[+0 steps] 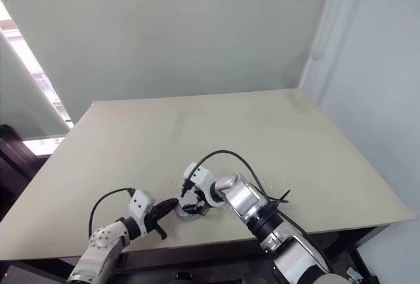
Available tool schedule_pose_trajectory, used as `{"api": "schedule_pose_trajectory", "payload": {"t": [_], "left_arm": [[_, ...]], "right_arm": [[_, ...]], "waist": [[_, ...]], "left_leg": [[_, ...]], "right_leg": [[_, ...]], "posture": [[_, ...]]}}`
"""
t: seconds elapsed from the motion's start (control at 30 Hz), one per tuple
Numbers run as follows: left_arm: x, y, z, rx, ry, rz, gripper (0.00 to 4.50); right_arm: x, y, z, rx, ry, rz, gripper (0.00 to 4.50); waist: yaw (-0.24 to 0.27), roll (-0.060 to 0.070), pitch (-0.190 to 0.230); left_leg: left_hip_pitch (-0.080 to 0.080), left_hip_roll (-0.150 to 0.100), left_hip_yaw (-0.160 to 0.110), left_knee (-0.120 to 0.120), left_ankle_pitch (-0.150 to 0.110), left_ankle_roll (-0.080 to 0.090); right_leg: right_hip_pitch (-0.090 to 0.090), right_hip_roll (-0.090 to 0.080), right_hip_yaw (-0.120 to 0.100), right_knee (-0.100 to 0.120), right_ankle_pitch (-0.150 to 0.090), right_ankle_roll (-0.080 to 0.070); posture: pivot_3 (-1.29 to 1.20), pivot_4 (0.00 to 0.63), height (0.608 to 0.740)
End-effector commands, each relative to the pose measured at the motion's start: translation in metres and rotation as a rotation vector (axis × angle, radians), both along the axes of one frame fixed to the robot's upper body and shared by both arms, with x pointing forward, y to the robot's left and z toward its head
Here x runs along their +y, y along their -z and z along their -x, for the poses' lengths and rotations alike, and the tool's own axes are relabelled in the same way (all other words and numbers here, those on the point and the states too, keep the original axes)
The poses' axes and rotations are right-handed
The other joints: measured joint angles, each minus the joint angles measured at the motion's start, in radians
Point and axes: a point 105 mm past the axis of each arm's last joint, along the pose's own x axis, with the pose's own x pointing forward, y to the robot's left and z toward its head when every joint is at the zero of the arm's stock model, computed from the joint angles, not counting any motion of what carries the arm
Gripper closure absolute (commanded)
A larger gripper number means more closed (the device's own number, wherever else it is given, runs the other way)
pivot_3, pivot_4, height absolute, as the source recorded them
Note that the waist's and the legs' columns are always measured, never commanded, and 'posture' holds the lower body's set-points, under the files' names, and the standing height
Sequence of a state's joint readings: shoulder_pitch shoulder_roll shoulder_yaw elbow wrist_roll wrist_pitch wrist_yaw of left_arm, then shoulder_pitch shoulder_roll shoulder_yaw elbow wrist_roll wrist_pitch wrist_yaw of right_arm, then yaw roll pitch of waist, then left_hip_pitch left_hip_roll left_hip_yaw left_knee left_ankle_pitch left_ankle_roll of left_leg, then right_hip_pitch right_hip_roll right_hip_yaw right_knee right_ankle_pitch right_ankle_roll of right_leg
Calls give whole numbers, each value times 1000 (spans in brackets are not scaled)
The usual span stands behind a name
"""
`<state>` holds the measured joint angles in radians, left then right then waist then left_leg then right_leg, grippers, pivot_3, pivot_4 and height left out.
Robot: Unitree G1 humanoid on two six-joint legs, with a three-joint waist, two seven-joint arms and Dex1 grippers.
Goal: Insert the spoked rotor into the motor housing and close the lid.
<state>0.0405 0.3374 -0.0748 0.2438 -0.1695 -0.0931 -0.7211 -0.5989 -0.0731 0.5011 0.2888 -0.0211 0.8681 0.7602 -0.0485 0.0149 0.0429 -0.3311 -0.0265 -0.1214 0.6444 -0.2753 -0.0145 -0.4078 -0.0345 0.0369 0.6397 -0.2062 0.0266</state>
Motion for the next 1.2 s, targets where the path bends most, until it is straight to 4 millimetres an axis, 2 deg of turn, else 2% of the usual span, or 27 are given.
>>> {"api": "schedule_pose_trajectory", "payload": {"t": [0.03,0.17,0.37,0.57,0.8,0.97,1.2], "left_arm": [[-7,17,8,70,33,-25,4500],[-9,18,8,70,40,-23,4500],[-10,18,8,70,48,-26,4500],[-11,18,7,71,58,-28,4500],[-15,16,8,69,80,-30,4500],[-14,15,9,68,86,-34,4500],[-11,15,12,71,85,-42,4500]], "right_arm": [[-5,-18,-9,115,109,-157,8],[-11,-37,-18,243,231,-349,8],[-30,-41,-30,385,390,-486,8],[-46,-31,-35,530,520,-560,8],[-58,-6,-24,758,624,-609,8],[-55,14,-13,885,671,-627,8],[-29,13,3,974,593,-641,8]], "waist": [[0,0,0],[0,-1,0],[0,0,1],[-1,0,1],[-1,1,1],[-3,1,1],[-9,1,1]], "left_leg": [[0,0,0,0,0,0],[-4,-1,-1,0,0,0],[-10,-1,-1,-1,0,1],[-9,-1,0,-1,0,1],[-9,-1,0,-1,0,1],[-9,-1,0,-1,0,1],[-7,0,1,-1,0,1]], "right_leg": [[0,0,0,0,0,0],[-2,0,0,0,0,0],[-6,0,0,0,2,3],[-6,0,0,0,0,1],[-5,1,0,0,0,1],[-4,1,0,0,0,1],[-3,2,1,0,0,0]], "posture": [[0,0,740],[0,0,740],[0,0,740],[0,0,740],[0,0,740],[0,0,740],[0,0,740]]}}
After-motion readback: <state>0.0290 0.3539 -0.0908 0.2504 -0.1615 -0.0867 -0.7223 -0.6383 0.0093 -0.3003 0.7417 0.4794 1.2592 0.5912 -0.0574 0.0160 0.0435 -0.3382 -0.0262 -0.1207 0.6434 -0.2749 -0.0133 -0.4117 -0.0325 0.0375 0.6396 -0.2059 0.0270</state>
